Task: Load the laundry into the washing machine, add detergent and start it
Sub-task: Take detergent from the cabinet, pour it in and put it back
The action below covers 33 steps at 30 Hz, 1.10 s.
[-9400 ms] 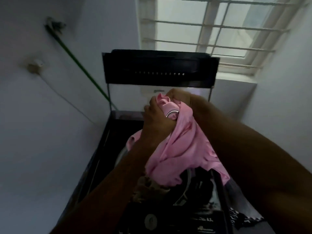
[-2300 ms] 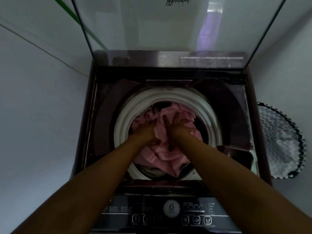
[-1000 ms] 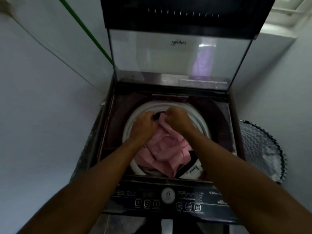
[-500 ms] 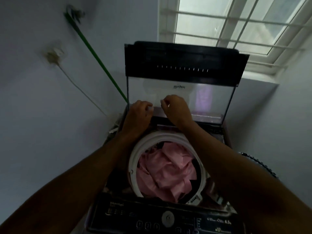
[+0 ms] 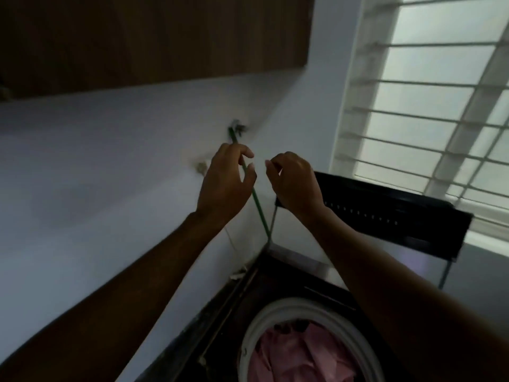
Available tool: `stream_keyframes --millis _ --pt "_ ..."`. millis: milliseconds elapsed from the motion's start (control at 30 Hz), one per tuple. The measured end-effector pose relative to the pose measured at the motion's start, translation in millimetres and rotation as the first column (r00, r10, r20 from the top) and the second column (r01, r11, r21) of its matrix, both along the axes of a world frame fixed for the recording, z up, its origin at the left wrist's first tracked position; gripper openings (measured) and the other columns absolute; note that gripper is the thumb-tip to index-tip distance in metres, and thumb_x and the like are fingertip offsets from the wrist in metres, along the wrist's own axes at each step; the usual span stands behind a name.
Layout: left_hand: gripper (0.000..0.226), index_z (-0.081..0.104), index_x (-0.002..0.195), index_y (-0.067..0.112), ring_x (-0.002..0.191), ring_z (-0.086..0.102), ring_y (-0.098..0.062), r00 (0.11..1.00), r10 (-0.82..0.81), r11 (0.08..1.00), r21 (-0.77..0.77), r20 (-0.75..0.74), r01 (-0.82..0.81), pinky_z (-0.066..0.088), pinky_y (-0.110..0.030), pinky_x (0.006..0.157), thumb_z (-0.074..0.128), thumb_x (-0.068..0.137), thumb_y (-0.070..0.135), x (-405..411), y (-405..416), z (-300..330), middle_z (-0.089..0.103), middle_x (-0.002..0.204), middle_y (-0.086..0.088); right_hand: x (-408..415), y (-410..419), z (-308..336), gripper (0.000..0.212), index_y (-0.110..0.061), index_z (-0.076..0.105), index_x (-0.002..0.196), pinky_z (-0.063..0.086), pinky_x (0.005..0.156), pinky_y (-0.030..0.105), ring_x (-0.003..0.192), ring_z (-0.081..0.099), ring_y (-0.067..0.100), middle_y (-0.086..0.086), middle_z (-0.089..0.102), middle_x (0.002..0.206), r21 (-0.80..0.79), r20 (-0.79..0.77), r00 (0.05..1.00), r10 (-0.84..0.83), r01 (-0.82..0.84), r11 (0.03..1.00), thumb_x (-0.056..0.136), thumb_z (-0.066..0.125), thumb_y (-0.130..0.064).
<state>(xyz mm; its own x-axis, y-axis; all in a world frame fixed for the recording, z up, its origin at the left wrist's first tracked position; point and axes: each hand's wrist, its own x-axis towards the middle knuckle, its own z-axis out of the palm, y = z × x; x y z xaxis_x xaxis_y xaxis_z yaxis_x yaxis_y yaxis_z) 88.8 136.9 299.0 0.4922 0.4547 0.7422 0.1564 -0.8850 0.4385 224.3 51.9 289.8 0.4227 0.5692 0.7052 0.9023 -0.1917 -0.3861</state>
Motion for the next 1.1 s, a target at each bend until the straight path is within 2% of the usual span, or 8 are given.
stream_keyframes --millis 267,367,533,667,733,900,1000,1100 --pt "0.028 0.056 0.112 0.022 0.096 0.046 -0.006 0.957 0.278 0.936 0.201 0.087 -0.290 0.045 -0.023 0.082 0.064 0.087 0.014 -109 22 92 0.044 0.109 0.012 -90 56 88 0.012 -0.015 0.061 0.102 0.050 0.078 0.027 0.087 0.055 0.010 -0.002 0.061 0.099 0.203 0.121 0.930 0.346 -0.365 0.909 0.092 0.055 -0.019" --pt "0.028 0.058 0.114 0.021 0.104 0.050 -0.011 0.915 0.388 0.887 0.224 0.111 -0.404 0.048 -0.026 0.088 0.067 0.087 0.017 -151 21 114 0.051 0.116 0.004 -130 73 113 0.021 -0.017 0.059 0.110 0.050 0.081 0.025 0.092 0.052 0.007 -0.004 0.058 0.105 0.235 0.150 0.892 0.426 -0.451 0.861 0.090 0.062 -0.022" --pt "0.031 0.061 0.112 0.017 0.105 0.052 -0.017 0.775 0.615 0.704 0.343 0.146 -0.622 0.050 -0.029 0.088 0.072 0.083 0.021 -210 22 142 0.057 0.117 -0.002 -192 93 150 0.039 -0.018 0.058 0.119 0.046 0.088 0.021 0.104 0.054 0.011 0.001 0.057 0.121 0.260 0.235 0.844 0.483 -0.533 0.805 0.084 0.072 -0.028" --pt "0.043 0.059 0.119 0.014 0.118 0.050 -0.027 0.667 0.732 0.528 0.505 0.136 -0.683 0.042 -0.039 0.100 0.073 0.080 0.026 -250 27 165 0.054 0.129 -0.009 -226 112 168 0.069 -0.021 0.046 0.135 0.046 0.104 0.038 0.126 0.044 0.021 0.004 0.044 0.140 0.183 0.347 0.836 0.425 -0.505 0.844 0.075 0.079 -0.028" --pt "0.049 0.055 0.125 0.016 0.130 0.043 -0.030 0.621 0.773 0.466 0.552 0.127 -0.692 0.034 -0.044 0.109 0.072 0.080 0.030 -266 31 175 0.049 0.137 -0.009 -240 121 172 0.081 -0.021 0.040 0.142 0.038 0.111 0.044 0.136 0.037 0.026 0.007 0.037 0.149 0.143 0.369 0.828 0.423 -0.501 0.854 0.073 0.081 -0.029" --pt "0.075 0.044 0.141 0.022 0.146 0.021 -0.030 0.556 0.831 0.440 0.576 0.031 -0.689 0.015 -0.049 0.120 0.076 0.076 0.043 -305 48 183 0.030 0.155 -0.007 -270 144 173 0.101 -0.023 0.018 0.154 0.017 0.121 0.045 0.150 0.009 0.027 0.005 0.008 0.164 0.014 0.437 0.771 0.464 -0.521 0.853 0.074 0.081 -0.031" --pt "0.106 0.026 0.153 0.021 0.151 0.004 -0.030 0.480 0.877 0.396 0.617 -0.035 -0.680 0.005 -0.051 0.122 0.078 0.068 0.059 -320 62 182 0.011 0.163 -0.009 -283 155 173 0.114 -0.019 0.002 0.156 0.002 0.122 0.043 0.150 -0.013 0.024 0.006 -0.013 0.163 -0.044 0.497 0.729 0.470 -0.520 0.853 0.074 0.080 -0.033" --pt "0.136 0.001 0.158 0.020 0.150 -0.016 -0.032 0.396 0.912 0.367 0.637 -0.104 -0.678 -0.002 -0.057 0.121 0.076 0.057 0.074 -327 75 182 -0.014 0.163 -0.013 -297 164 177 0.129 -0.015 -0.011 0.155 -0.001 0.122 0.046 0.147 -0.024 0.028 0.011 -0.025 0.159 -0.090 0.561 0.698 0.446 -0.484 0.870 0.070 0.081 -0.045"
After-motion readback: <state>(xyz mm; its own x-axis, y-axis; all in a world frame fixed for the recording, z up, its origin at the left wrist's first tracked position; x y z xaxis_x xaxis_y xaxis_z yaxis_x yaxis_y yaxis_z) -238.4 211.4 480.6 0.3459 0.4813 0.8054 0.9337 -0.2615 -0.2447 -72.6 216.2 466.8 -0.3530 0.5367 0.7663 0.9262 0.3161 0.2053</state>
